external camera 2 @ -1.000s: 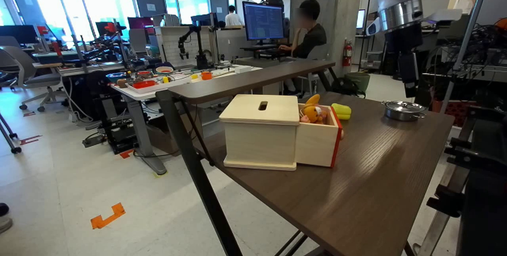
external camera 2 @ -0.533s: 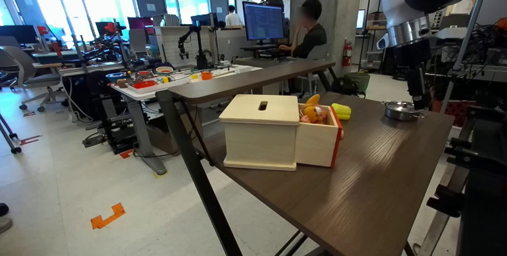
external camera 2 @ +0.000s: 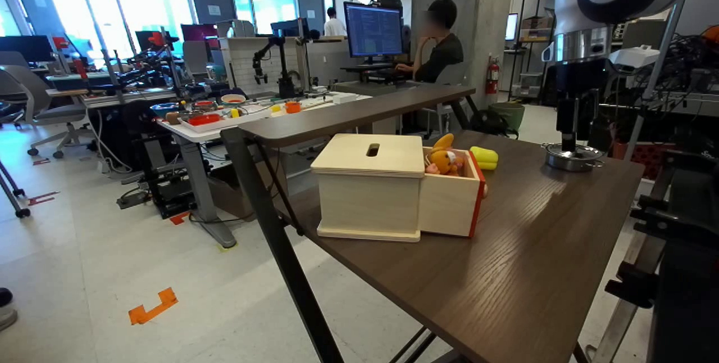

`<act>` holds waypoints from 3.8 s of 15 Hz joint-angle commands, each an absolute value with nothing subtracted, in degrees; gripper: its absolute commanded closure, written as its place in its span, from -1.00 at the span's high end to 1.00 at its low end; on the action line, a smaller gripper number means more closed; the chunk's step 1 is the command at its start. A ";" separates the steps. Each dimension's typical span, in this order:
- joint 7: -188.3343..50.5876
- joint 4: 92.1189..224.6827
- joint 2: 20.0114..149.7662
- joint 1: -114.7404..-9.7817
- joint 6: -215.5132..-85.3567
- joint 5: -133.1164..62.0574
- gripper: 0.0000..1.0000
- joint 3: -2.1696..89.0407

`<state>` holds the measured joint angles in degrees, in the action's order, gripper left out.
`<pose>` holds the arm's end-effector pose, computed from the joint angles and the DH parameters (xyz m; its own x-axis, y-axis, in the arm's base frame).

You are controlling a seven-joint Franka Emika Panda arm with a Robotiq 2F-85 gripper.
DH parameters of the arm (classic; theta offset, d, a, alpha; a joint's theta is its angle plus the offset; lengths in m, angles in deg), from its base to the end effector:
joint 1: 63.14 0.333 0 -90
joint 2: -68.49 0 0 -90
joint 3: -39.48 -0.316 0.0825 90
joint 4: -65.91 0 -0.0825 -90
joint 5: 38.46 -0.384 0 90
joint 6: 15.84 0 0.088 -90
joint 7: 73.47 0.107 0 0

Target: Move some objects on the right to the left and the objects on the left to the right

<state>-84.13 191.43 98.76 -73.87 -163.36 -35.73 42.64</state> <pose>0.5192 -0.1293 0.1298 0.9885 -0.0102 -0.1509 -0.0073 -0.9998 0.0197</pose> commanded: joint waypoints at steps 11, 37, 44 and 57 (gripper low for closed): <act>-81.70 192.77 98.88 -74.61 -167.41 -36.76 -0.46 43.76; -85.90 199.30 91.27 -61.05 -165.35 -32.16 -0.91 35.08; -85.29 198.90 97.53 -60.92 -166.14 -31.71 -0.91 36.04; -82.85 192.37 103.37 -60.11 -164.59 -28.57 -0.14 38.61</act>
